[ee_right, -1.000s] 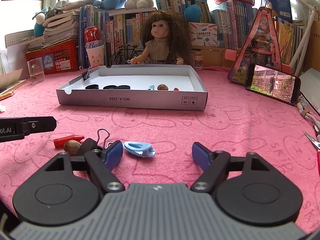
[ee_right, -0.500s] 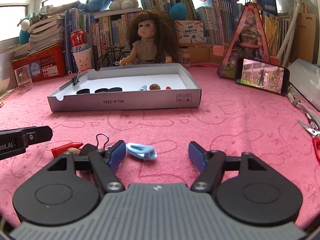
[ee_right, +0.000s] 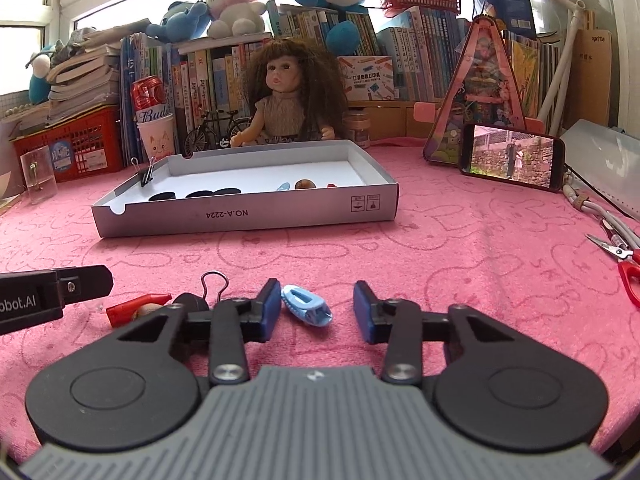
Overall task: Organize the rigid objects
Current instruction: 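Grasp the clear plastic ball with the left gripper while the right gripper grasps another blue hair clip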
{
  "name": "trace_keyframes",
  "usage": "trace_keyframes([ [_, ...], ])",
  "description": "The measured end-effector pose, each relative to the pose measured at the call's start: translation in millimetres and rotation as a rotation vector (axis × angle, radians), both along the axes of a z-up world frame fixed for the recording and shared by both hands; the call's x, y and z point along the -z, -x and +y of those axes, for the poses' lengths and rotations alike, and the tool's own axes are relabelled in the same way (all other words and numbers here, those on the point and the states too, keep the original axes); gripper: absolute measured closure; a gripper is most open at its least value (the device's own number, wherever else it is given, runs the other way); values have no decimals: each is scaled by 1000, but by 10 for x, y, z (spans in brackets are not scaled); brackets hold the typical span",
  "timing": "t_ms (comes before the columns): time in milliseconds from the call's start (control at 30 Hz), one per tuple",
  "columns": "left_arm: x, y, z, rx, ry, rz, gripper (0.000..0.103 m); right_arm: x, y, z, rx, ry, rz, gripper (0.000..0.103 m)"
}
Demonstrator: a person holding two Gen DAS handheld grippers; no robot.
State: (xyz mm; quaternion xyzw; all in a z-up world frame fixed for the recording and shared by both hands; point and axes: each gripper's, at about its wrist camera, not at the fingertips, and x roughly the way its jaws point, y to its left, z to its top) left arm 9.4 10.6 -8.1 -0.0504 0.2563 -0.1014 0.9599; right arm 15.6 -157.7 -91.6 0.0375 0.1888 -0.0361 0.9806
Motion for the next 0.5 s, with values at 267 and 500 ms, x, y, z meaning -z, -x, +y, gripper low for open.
trace_keyframes([
  [267,-10,21,-20,15,-3,-10,80,-5,29,-118,23,-21,-27,82],
  [500,-19,16,-37,12,-3,-10,80,-7,46,-135,15,-13,-36,82],
])
